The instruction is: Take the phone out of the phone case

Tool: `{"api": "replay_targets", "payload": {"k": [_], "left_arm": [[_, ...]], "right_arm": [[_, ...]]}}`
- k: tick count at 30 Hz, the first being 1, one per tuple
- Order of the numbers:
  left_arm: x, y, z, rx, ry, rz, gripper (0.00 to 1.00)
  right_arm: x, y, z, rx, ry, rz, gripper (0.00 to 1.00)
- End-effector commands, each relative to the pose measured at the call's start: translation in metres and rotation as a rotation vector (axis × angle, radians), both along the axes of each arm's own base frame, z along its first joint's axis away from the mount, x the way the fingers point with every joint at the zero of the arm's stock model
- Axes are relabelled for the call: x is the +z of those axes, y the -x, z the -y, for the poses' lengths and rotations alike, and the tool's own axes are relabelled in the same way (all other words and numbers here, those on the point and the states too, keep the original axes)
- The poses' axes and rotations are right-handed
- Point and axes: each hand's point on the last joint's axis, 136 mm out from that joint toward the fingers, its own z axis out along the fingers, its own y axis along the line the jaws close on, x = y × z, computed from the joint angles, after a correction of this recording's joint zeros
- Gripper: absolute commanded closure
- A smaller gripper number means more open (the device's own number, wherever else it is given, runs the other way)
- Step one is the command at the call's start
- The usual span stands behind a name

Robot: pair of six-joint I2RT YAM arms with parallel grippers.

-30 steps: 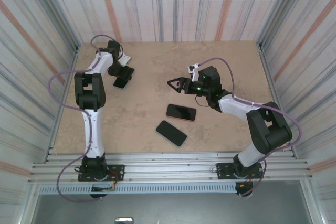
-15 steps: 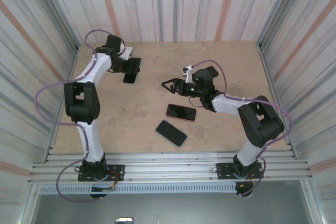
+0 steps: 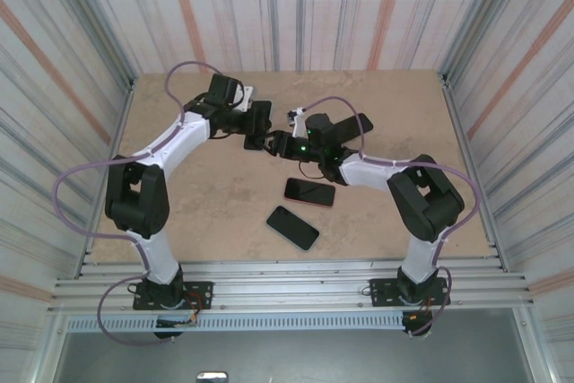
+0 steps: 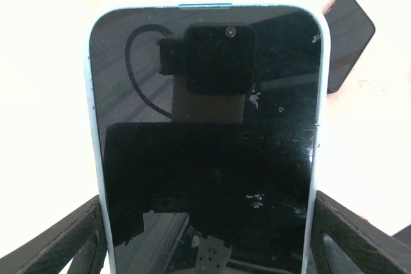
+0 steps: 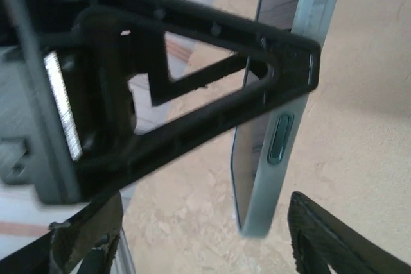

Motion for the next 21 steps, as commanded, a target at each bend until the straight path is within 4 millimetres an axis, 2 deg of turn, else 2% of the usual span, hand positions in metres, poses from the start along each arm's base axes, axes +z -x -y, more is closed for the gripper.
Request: {"api": "replay_targets", "payload": {"k": [1, 6, 8, 21], "left_arm": [[0.049, -0.003, 0.005, 0.038, 0.076, 0.127, 0.46], [0.055, 0.002, 0.006, 0.054, 0.09, 0.143, 0.46], [0.059, 0.003, 0.007, 0.053, 0.097, 0.153, 0.47], [0.061, 0.01, 0.021, 0.03, 0.126, 0.151, 0.44]], "right_arm": [[-0.011, -0.01, 0.001, -0.051, 0.02, -0.044, 0.38], [-0.015, -0.013, 0.0, -0.076, 0.059, -0.055, 0.46], [-0.015, -0.015, 0.0, -0.088, 0.054, -0.061, 0.53], [0.003, -0.02, -0.007, -0.082, 0.01, -0.03, 0.86]]}}
